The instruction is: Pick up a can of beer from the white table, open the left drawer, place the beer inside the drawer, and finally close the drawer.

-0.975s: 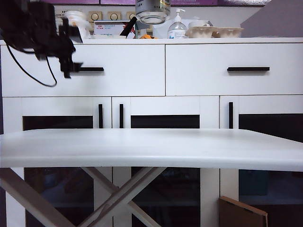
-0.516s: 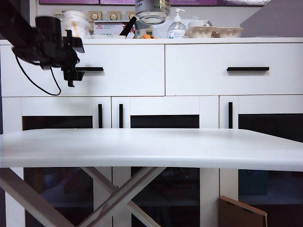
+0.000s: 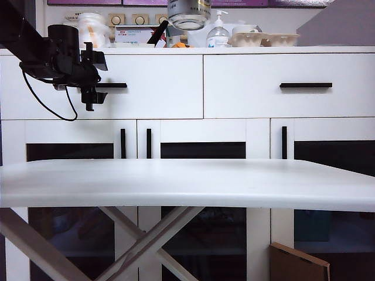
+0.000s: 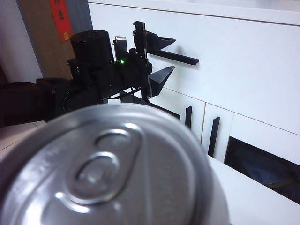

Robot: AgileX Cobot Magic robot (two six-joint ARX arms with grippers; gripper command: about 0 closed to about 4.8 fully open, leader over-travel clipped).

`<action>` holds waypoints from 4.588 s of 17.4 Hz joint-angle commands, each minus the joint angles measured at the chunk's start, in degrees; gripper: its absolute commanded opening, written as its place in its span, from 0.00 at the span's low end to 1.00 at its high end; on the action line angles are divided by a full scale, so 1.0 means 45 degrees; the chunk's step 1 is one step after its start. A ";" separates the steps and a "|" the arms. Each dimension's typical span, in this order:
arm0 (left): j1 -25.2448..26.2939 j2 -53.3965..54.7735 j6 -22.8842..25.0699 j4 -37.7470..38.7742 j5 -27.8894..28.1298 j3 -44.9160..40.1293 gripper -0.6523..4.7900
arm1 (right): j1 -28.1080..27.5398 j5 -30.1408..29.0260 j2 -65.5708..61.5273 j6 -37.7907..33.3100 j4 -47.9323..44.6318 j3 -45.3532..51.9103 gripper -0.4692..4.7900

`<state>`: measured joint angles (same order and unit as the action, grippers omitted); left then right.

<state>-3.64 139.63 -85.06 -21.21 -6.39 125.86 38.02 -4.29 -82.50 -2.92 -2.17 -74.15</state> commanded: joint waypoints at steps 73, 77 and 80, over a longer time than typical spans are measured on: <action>0.0267 0.0529 0.0699 -0.5629 -0.0787 -0.0049 0.35 | 0.0000 0.0403 0.0160 0.0044 -0.0505 -0.0189 0.16; 0.0262 0.0340 0.0083 -0.3823 -0.0602 0.0087 0.96 | 0.0000 0.0403 0.0160 0.0044 -0.0505 -0.0189 0.17; 0.0262 0.0340 0.0068 -0.3521 -0.0578 0.0350 0.96 | 0.0000 0.0403 0.0160 0.0044 -0.0510 -0.0189 0.17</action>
<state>-2.31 142.39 -84.79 -34.87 -8.78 125.89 37.93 -2.61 -82.50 -2.92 -1.28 -74.13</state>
